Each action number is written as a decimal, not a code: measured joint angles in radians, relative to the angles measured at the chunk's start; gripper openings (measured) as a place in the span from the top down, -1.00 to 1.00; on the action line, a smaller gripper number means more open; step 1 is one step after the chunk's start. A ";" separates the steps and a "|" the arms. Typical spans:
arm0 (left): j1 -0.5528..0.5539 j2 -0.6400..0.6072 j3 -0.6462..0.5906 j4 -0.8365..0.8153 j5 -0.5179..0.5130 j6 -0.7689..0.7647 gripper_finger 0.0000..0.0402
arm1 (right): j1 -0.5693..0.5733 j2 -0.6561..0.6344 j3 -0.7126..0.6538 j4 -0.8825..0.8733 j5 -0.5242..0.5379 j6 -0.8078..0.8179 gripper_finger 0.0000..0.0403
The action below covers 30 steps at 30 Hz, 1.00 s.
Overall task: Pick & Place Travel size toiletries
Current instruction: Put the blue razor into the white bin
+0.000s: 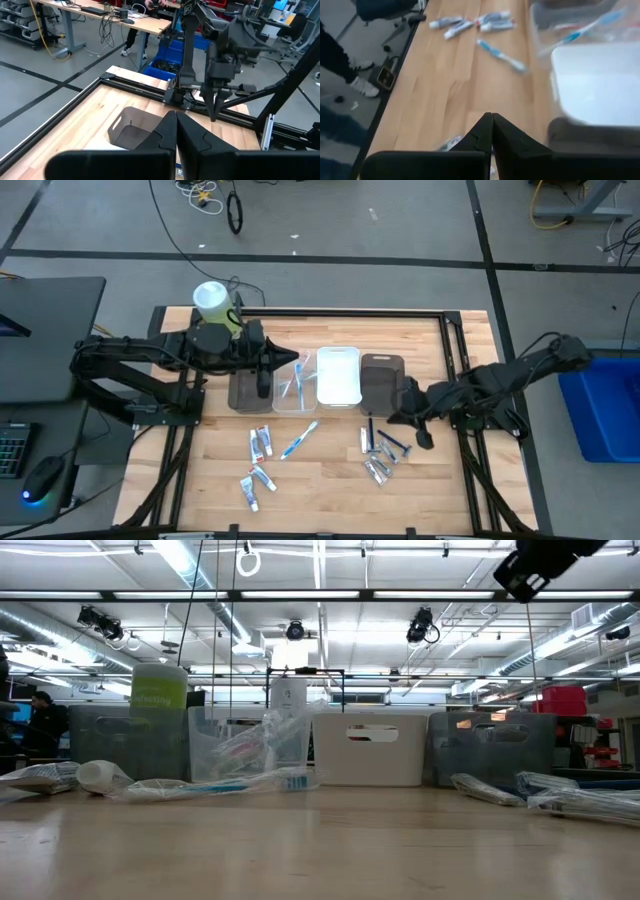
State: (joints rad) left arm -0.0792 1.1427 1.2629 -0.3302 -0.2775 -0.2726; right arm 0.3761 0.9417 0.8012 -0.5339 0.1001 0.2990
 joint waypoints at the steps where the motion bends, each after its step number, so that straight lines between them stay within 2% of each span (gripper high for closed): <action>1: 0.000 0.000 0.000 0.000 0.000 0.000 0.97 | 0.013 0.000 -0.011 0.000 0.000 0.013 0.93; 11: 0.000 0.000 0.000 0.000 -0.019 0.019 0.90 | 0.119 0.079 -0.069 -0.006 -0.008 0.122 0.93; 15: 0.000 0.000 0.000 0.000 -0.026 0.028 0.89 | 0.132 0.124 -0.069 -0.010 -0.058 0.168 0.84; 19: 0.000 0.000 0.000 0.000 -0.046 0.030 0.89 | 0.132 0.166 -0.069 -0.034 -0.079 0.240 0.64; 27: 0.000 0.000 0.000 0.000 -0.048 0.027 0.89 | 0.130 0.234 -0.068 -0.068 -0.112 0.347 0.04; 30: 0.000 0.000 0.000 0.000 -0.048 0.027 0.89 | 0.130 0.254 -0.068 -0.086 -0.111 0.383 -0.12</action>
State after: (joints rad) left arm -0.0792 1.1431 1.2629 -0.3302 -0.3260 -0.2455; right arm 0.5061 1.1952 0.7334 -0.6198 -0.0111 0.6823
